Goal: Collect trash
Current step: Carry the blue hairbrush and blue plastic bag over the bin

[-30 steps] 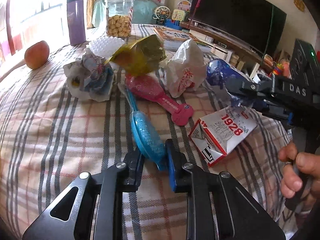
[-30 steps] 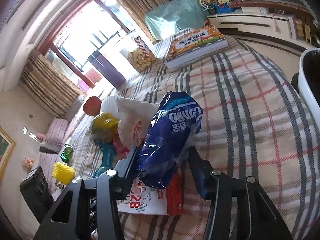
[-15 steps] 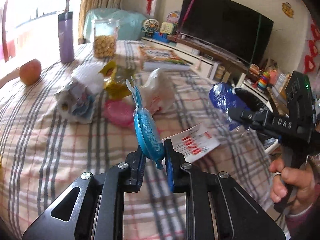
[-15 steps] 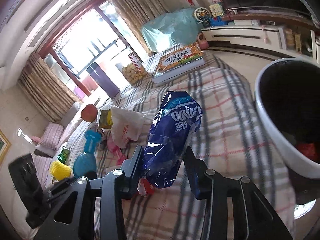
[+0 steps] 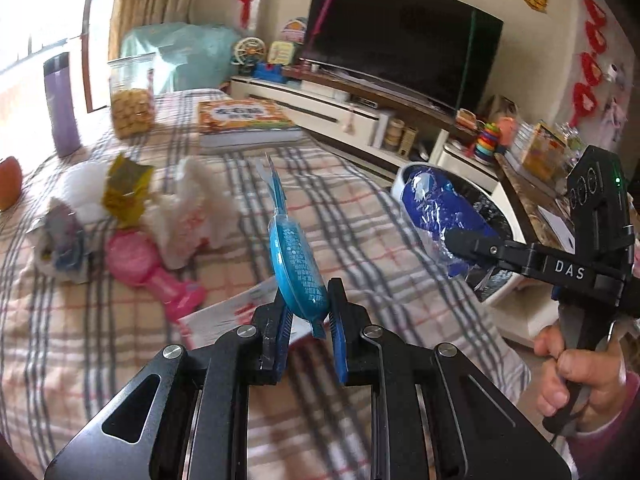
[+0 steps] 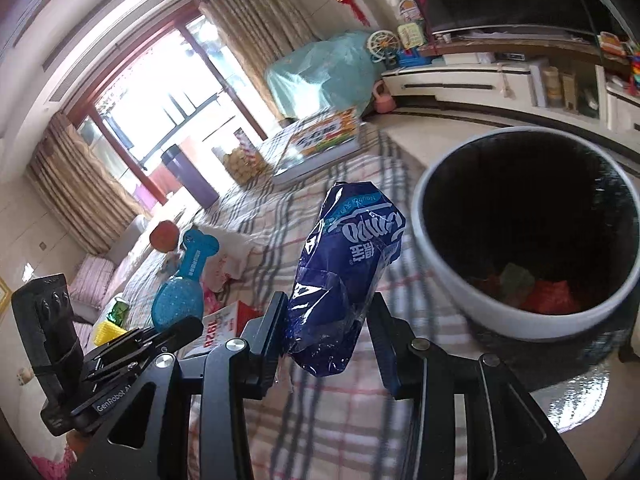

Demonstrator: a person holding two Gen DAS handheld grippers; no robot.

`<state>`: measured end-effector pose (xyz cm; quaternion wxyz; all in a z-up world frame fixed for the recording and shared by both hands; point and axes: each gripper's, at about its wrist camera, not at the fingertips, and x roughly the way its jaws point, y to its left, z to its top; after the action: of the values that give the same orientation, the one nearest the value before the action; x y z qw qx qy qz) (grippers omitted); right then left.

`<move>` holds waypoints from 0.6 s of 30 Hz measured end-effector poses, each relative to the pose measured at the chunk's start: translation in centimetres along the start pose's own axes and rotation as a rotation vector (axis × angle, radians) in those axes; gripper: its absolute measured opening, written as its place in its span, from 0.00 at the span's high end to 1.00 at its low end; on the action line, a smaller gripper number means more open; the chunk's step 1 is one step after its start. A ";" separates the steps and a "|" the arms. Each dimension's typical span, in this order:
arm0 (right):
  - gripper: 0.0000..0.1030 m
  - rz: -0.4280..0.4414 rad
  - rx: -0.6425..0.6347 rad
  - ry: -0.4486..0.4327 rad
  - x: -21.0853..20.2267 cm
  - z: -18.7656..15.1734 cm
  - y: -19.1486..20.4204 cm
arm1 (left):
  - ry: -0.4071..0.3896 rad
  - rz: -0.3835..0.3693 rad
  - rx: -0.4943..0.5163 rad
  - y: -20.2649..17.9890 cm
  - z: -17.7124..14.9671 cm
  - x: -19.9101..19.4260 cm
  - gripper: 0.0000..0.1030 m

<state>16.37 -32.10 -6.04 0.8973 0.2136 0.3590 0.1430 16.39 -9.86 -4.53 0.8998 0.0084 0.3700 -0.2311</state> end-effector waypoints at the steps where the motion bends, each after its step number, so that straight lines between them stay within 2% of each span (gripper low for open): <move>1: 0.60 -0.008 0.004 -0.006 -0.4 0.1 -0.4 | 0.004 -0.006 0.007 -0.4 0.1 0.3 0.84; 18: 0.60 -0.085 0.048 -0.060 -4.1 1.1 -5.2 | 0.032 -0.084 0.120 -7.0 2.4 3.7 0.85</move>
<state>14.78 -38.58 -5.44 0.9075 0.2241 0.3438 0.0898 17.32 -18.06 -4.18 0.8812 0.0502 0.3697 -0.2903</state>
